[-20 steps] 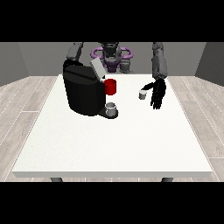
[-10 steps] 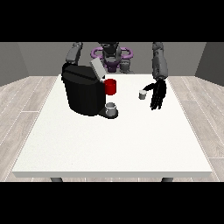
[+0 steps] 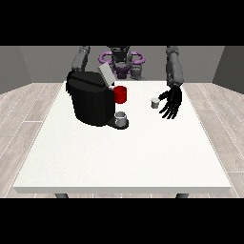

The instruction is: Insert the coffee pod into the coffee machine and close the lid

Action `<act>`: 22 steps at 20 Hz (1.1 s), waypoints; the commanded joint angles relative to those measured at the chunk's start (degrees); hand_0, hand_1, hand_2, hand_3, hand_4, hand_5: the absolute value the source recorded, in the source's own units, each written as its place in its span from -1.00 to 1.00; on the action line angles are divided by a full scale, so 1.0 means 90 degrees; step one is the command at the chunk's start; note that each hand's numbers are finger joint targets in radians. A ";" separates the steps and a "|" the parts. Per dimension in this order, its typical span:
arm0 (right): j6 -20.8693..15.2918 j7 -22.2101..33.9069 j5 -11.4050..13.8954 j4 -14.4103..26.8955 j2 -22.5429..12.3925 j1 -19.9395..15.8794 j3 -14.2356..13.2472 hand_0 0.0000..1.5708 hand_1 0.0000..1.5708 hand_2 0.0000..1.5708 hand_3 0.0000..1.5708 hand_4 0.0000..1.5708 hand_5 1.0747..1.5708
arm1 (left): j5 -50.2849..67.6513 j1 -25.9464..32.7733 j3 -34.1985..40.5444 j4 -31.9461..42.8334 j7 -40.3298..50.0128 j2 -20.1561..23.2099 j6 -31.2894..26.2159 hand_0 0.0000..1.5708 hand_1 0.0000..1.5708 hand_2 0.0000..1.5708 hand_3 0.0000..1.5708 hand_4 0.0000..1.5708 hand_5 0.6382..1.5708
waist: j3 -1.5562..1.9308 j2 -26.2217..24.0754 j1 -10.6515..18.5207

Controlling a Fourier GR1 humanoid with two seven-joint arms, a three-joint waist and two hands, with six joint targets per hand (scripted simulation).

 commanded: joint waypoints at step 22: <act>-0.0118 -0.0183 -0.0129 0.1074 -0.0011 0.0054 -0.0340 -1.00 -1.00 -1.00 -1.00 -0.48 1.00 | -0.0731 -0.0018 -0.0438 0.0185 -0.0498 -0.1088 0.0344 0.74 0.74 0.81 0.74 -0.14 1.00 | -0.0081 -0.0804 0.0222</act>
